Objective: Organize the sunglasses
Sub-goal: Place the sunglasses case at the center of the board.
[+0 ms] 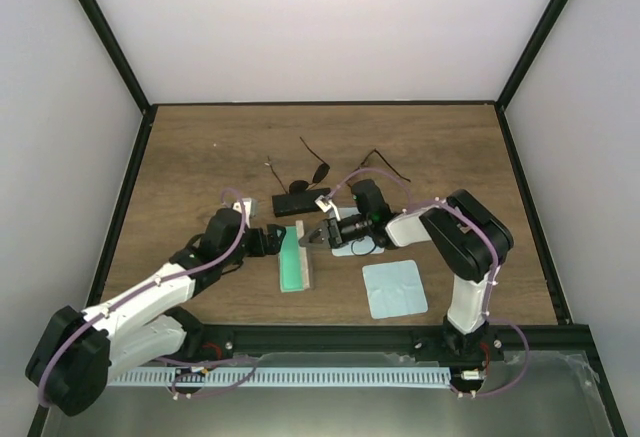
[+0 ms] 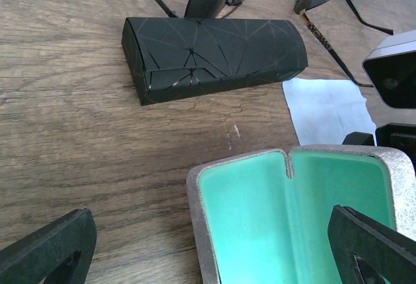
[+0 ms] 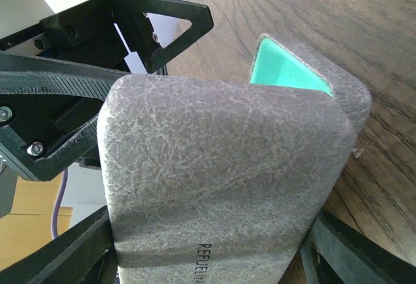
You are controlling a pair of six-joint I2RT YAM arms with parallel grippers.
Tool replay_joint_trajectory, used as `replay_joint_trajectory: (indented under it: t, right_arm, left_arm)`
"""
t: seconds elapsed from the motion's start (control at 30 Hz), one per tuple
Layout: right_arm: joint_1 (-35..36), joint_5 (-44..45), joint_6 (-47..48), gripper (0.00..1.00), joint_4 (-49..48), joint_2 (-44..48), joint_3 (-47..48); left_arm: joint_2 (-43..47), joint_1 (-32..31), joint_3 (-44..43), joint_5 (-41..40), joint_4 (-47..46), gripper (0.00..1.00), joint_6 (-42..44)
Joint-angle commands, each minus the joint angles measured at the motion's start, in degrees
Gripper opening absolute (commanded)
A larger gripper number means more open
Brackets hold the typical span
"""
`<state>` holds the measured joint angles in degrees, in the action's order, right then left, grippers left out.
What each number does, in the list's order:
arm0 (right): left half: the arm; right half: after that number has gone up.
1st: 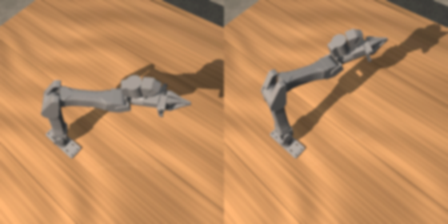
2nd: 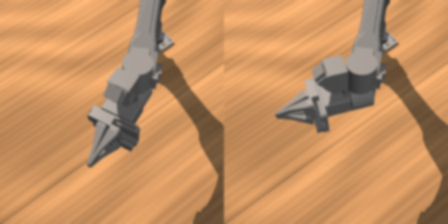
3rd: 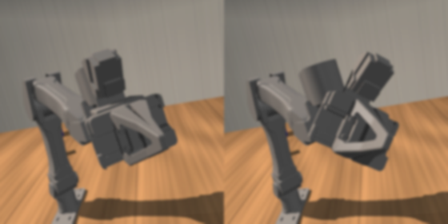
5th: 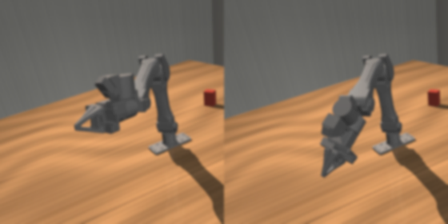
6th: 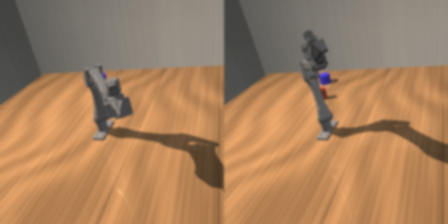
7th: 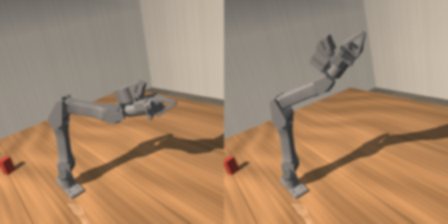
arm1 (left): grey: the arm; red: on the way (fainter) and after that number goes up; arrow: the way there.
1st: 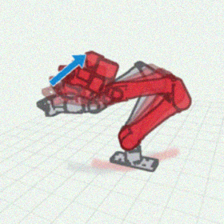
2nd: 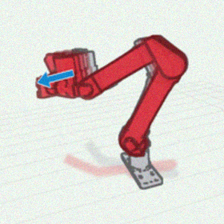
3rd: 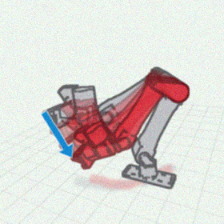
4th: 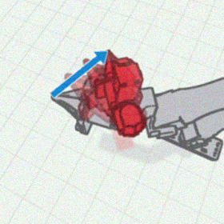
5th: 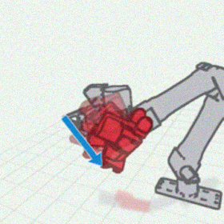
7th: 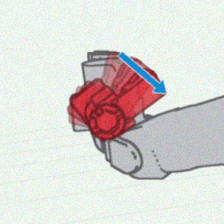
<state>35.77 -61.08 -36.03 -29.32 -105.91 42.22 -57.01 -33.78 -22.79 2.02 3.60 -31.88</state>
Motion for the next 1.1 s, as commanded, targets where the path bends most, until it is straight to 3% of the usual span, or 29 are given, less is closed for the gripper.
replay_joint_trajectory:
  t: [0.0, 0.1, 0.23, 0.8, 0.93, 1.0, 1.07]
  right_arm:
    - [0.71, 4.33, 2.47, 0.7, 4.6, -0.58, 1.53]
    - [0.75, 10.69, 4.44, 0.88, 8.92, 1.47, 1.78]
    - [0.79, 15.54, 6.58, 0.97, 12.59, 3.91, 1.81]
    - [0.79, 24.2, 8.07, 0.96, 15.58, 14.45, -1.36]
    - [0.79, 24.68, 8.24, 0.78, 16.15, 16.96, -2.08]
    - [0.77, 24.93, 8.43, 0.57, 16.47, 17.92, -2.18]
    - [0.86, 24.64, 8.37, 0.28, 16.59, 18.34, -2.4]
  left_arm:
    - [0.97, 0.2, 0.63, -0.36, 0.76, 1.0, 0.15]
    - [1.11, 0.21, 0.64, -0.06, 0.8, 1.0, 0.16]
    - [0.84, 0.21, 0.64, 0.43, 0.76, 1.0, 0.15]
    - [1.47, 0.21, 0.64, -1.84, 1.83, 1.0, -0.14]
    - [1.57, 0.21, 0.55, -2.37, 2.08, 0.99, -0.4]
    - [1.6, 0.21, 0.55, -2.47, 2.12, 0.96, -0.76]
    - [1.56, 0.21, 0.54, -2.46, 2.24, 0.91, -0.96]
